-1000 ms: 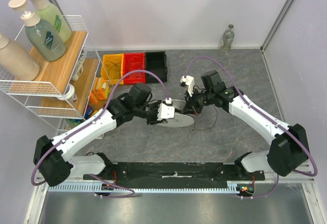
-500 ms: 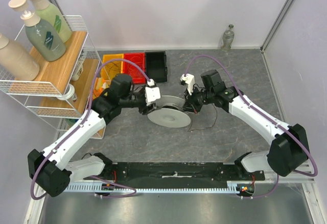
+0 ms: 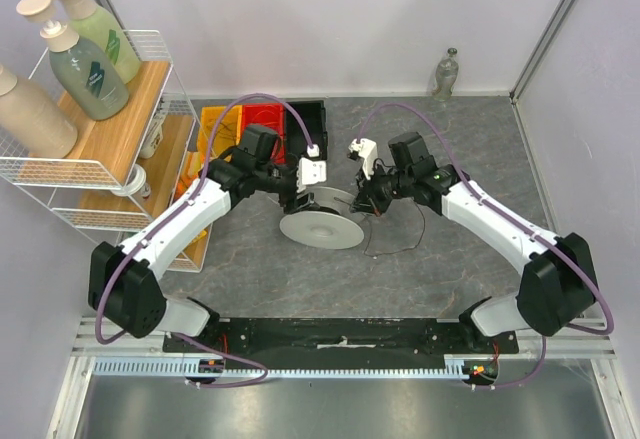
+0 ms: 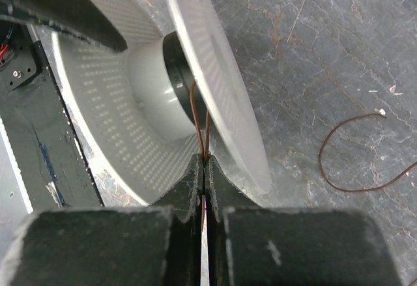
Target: Wrap the cables
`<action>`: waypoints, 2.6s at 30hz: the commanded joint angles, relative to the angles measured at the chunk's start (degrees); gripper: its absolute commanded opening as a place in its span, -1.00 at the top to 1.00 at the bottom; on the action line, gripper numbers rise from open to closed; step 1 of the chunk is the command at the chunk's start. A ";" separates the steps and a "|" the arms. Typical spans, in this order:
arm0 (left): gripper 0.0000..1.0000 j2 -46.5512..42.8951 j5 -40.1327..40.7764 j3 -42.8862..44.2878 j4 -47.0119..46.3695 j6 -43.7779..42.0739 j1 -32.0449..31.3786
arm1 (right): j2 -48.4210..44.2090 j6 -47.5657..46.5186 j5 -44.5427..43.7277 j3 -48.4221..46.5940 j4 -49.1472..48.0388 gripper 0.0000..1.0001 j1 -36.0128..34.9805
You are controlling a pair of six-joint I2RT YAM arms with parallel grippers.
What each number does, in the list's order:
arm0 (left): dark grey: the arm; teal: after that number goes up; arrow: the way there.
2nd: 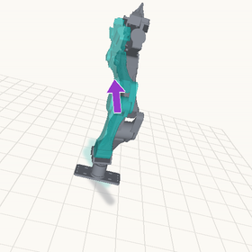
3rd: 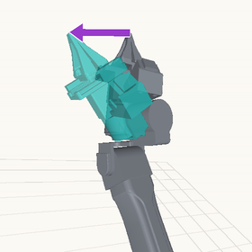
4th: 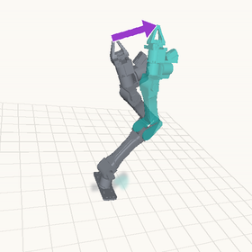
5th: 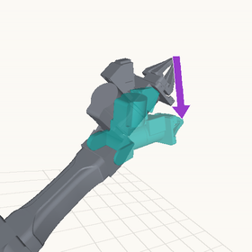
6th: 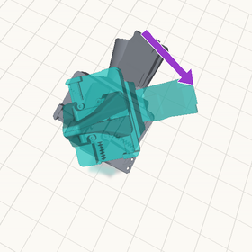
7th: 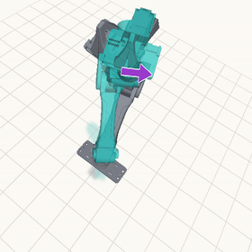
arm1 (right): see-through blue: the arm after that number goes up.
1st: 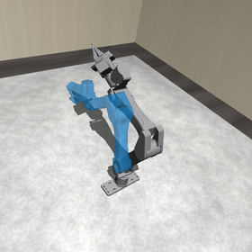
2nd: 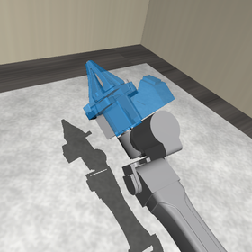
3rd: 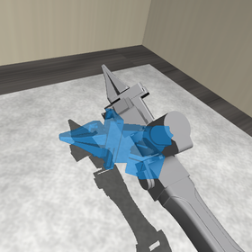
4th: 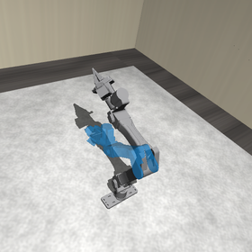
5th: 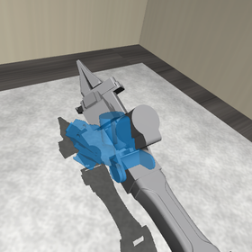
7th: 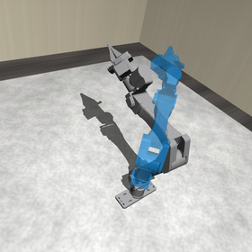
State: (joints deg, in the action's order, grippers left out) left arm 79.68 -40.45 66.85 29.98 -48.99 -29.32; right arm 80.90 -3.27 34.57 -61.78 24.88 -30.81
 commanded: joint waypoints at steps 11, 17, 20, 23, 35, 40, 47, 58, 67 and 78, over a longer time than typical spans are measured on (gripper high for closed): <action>-0.19 4.52 -11.76 6.89 6.32 -2.87 0.23 | 5.93 -4.89 2.79 -8.71 -0.19 1.00 -2.06; -0.05 3.64 -11.59 4.44 3.43 -1.65 0.23 | 9.70 -7.99 5.85 -10.73 4.91 1.00 -2.24; -0.01 2.24 -11.15 1.89 1.23 -0.75 0.23 | 9.98 -3.70 6.30 -9.60 3.43 1.00 -2.24; 0.00 1.36 -9.22 -0.05 1.57 -3.38 0.23 | 9.45 0.44 5.34 -7.75 -0.97 1.00 -2.24; 0.02 1.18 -7.45 -1.72 3.07 -7.43 0.67 | 10.06 2.22 6.30 -6.07 -6.61 1.00 -2.59; 0.11 2.41 -5.00 -1.37 2.19 -6.38 0.58 | 10.50 1.16 7.62 -6.60 -5.99 1.00 -2.68; 0.19 2.94 -0.95 -0.85 1.22 -4.63 0.32 | 11.47 0.98 8.32 -7.39 -5.81 1.00 -3.03; 0.09 2.50 0.02 -1.46 3.07 -4.88 -1.18 | 12.26 1.68 8.50 -8.18 -6.16 1.00 -3.29; 0.17 3.46 1.25 -1.55 3.07 -4.97 -1.53 | 11.74 4.66 9.55 -7.48 -9.06 1.00 -3.64; 0.97 3.03 0.63 -1.90 2.72 -5.41 -1.53 | 12.35 4.67 8.94 -7.48 -9.68 1.00 -3.65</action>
State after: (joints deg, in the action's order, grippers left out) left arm 82.85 -39.42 65.28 32.62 -51.31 -30.17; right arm 92.86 0.91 45.08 -67.66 17.56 -34.68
